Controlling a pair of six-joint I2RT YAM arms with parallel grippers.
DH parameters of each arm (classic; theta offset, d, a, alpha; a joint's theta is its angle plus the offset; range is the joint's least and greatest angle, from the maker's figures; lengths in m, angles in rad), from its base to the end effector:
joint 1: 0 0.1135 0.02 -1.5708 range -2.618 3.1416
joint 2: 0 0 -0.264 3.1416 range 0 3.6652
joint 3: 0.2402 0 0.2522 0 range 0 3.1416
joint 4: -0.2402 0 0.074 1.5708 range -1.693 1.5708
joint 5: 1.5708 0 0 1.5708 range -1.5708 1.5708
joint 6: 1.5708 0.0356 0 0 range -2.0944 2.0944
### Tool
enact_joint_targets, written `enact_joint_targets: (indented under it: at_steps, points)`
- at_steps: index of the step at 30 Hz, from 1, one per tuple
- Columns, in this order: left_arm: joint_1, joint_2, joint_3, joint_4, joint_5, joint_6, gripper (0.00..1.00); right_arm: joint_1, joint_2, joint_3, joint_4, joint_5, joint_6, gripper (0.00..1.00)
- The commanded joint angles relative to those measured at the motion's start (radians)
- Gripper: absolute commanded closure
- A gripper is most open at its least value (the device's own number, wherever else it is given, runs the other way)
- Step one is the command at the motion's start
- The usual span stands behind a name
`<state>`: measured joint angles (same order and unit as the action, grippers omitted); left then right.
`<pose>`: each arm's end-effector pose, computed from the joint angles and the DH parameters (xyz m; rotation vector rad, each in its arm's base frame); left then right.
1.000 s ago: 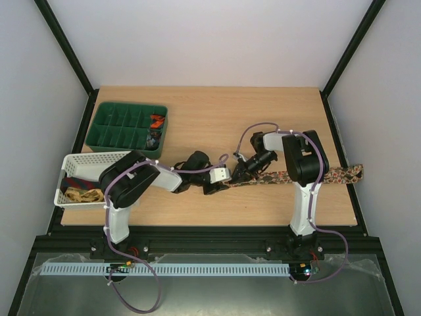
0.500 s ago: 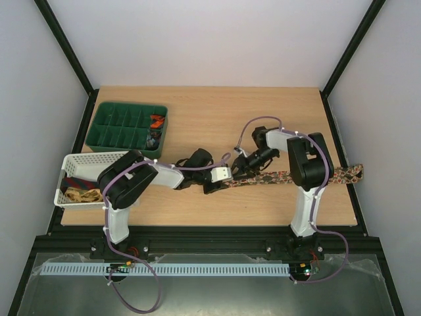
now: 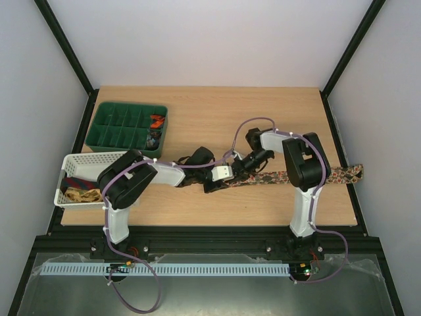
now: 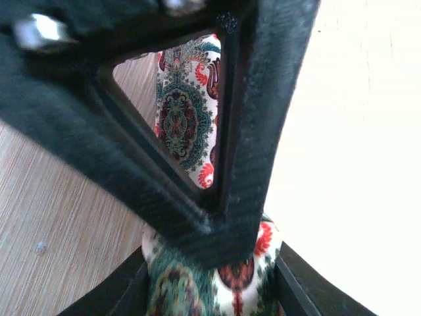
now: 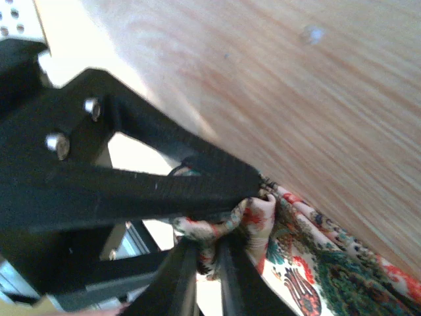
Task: Roll the ties
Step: Roll the tie at the center of the board.
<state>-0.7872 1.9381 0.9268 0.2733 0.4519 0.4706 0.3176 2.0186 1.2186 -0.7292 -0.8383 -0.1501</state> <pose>0.2530 -0.2760 0.1128 1.5428 1.7232 -0.6828 0.3262 0.1351 0.1198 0.6841 -2.7583 -1.2666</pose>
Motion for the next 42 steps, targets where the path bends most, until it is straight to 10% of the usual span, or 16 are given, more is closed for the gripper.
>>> enact_joint_targets:
  at_steps: [1, 11, 21, 30, 36, 42]
  points:
    - [0.002, 0.022, -0.007, -0.114, -0.037, 0.0, 0.62, -0.001, 0.041, 0.009, -0.024, 0.082, -0.01, 0.97]
    - [0.027, -0.031, -0.049, 0.013, 0.017, -0.004, 0.33, -0.093, 0.108, -0.02, -0.062, 0.073, -0.043, 0.98]
    - [-0.015, 0.03, -0.076, 0.288, 0.067, -0.089, 0.25, -0.155, 0.179, -0.008, -0.071, 0.082, -0.072, 0.99]
    - [-0.04, 0.102, -0.009, 0.303, 0.065, -0.177, 0.34, -0.158, 0.142, -0.049, -0.025, 0.086, -0.049, 0.99]
    - [-0.036, 0.057, -0.062, 0.231, -0.029, -0.1, 0.58, -0.148, 0.098, -0.083, 0.018, -0.018, -0.007, 0.98]
    - [-0.034, 0.001, -0.111, 0.125, -0.097, 0.04, 0.63, -0.148, 0.033, -0.035, -0.07, -0.054, -0.033, 0.68]
